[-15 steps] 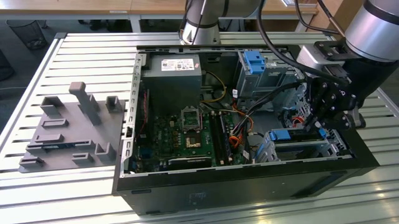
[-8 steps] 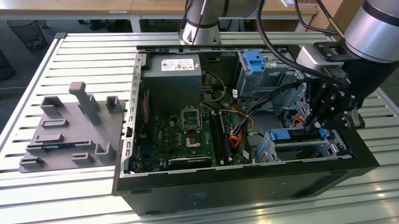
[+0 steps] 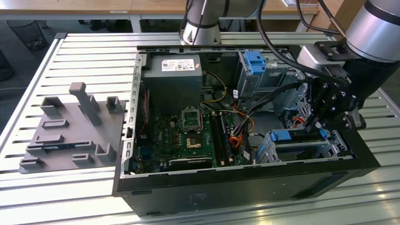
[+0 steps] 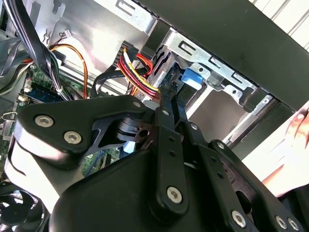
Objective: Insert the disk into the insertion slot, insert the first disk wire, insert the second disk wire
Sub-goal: 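Insert the first disk wire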
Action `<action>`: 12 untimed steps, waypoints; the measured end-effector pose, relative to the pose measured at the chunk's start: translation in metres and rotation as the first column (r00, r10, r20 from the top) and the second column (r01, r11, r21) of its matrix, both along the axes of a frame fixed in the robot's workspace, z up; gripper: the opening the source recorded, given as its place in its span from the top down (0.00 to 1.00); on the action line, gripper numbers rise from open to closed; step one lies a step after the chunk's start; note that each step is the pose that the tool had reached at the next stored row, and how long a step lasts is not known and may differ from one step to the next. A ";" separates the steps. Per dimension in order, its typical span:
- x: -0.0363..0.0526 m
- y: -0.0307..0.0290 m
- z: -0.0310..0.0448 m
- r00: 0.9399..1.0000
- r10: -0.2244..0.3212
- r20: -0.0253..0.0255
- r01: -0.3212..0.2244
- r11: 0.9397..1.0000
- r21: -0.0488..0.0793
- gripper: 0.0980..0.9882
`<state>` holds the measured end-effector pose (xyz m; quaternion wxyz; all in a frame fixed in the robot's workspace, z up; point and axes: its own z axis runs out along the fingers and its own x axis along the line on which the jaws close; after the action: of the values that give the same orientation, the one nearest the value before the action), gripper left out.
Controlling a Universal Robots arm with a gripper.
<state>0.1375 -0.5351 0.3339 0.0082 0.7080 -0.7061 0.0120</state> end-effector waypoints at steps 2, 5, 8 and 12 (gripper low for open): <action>0.0000 0.0000 0.0000 1.000 -0.009 0.000 0.009 1.000 0.000 0.92; 0.0000 -0.0001 -0.0006 1.000 -0.010 0.000 0.010 1.000 0.000 0.92; 0.0000 0.0000 -0.0018 1.000 -0.011 0.000 0.011 1.000 0.000 0.92; 0.0000 -0.0001 -0.0039 1.000 -0.011 0.000 0.011 1.000 0.000 0.92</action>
<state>0.1375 -0.5351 0.3300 0.0083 0.7042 -0.7099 0.0119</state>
